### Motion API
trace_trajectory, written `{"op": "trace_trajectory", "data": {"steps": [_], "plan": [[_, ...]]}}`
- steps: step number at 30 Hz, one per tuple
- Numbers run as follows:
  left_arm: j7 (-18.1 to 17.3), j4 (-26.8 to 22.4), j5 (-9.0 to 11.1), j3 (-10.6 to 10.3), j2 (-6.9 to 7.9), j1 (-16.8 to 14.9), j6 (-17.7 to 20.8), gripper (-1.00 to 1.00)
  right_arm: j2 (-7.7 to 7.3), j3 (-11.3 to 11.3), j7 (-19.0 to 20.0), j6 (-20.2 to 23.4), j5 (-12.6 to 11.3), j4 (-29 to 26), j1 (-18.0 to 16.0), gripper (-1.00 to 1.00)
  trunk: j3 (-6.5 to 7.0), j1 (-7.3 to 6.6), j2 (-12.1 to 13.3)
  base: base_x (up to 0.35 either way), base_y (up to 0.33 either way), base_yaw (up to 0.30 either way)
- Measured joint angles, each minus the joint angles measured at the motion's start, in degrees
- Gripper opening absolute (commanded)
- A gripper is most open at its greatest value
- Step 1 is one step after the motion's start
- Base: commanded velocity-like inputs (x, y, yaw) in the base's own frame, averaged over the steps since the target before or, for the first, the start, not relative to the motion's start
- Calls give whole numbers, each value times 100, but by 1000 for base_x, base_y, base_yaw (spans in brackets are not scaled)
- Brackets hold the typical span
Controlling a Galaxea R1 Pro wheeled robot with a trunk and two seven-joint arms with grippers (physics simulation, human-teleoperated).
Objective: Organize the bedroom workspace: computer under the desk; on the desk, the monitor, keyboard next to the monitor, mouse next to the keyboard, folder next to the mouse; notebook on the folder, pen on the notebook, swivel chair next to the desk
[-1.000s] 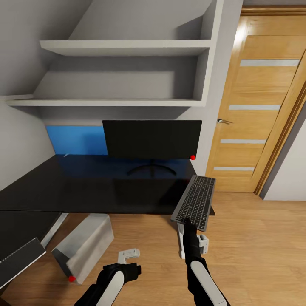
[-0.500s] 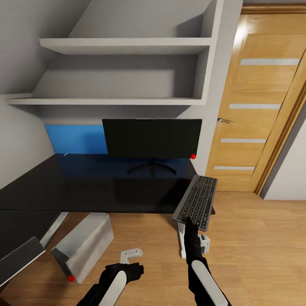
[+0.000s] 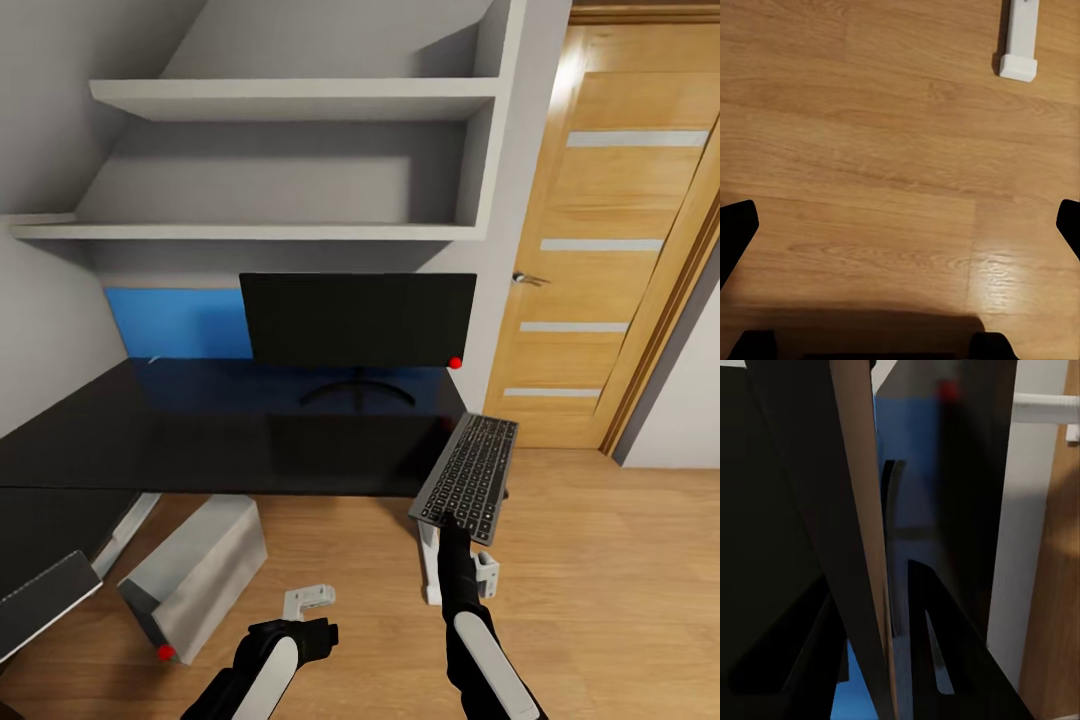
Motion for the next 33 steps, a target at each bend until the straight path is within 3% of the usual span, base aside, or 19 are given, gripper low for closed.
{"op": "trace_trajectory", "data": {"steps": [21, 33], "plan": [[0, 0, 0, 0, 0, 0, 0, 100, 0, 14, 11, 7, 8, -4, 0, -100, -377, 461, -843, 0, 0, 0], [-25, 12, 9, 9, 8, 0, 0, 100, 0, 14, 3, 7, 12, 1, 0, -100, -378, 460, -845, 64, 0, 0]]}}
